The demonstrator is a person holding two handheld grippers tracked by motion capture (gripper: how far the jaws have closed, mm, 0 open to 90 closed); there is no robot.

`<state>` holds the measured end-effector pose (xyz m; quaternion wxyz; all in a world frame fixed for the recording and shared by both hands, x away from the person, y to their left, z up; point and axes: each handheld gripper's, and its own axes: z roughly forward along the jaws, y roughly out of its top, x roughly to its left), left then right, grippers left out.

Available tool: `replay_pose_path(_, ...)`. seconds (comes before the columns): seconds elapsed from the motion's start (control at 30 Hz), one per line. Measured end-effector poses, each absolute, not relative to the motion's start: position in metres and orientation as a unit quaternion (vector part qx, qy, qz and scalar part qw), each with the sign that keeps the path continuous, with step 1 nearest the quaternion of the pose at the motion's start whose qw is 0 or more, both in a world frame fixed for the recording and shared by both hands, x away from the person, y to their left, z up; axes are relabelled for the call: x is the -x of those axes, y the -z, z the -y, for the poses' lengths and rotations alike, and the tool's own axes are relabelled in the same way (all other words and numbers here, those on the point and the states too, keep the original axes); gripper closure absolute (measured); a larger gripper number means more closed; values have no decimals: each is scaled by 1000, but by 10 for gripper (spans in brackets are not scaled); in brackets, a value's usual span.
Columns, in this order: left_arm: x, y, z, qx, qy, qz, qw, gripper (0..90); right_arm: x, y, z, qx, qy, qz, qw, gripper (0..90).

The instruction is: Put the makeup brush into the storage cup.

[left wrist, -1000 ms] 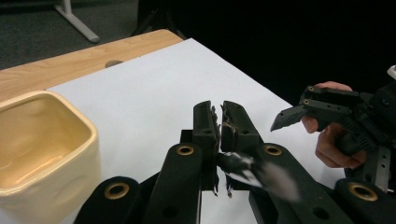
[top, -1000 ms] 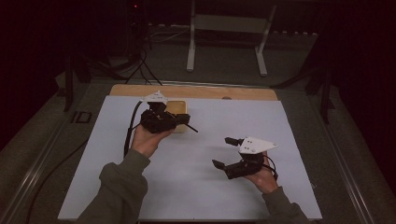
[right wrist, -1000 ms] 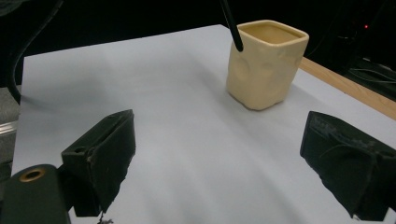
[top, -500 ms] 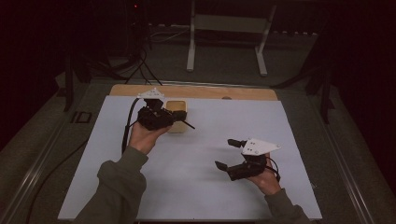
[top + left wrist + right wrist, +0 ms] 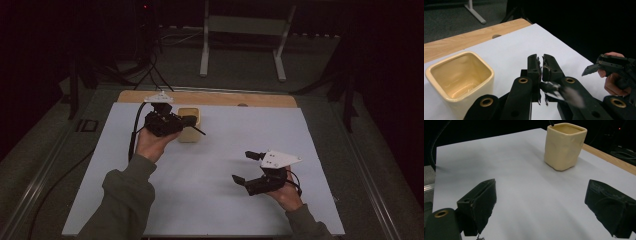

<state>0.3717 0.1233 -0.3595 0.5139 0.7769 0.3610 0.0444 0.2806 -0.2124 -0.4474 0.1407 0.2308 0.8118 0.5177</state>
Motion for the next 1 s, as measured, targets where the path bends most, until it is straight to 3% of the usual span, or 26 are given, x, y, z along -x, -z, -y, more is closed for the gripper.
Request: replay_pose_path(1.0, -385, 352, -137, -775, -71, -377, 503, 856, -274, 453, 225, -243, -512, -811, 144, 104)
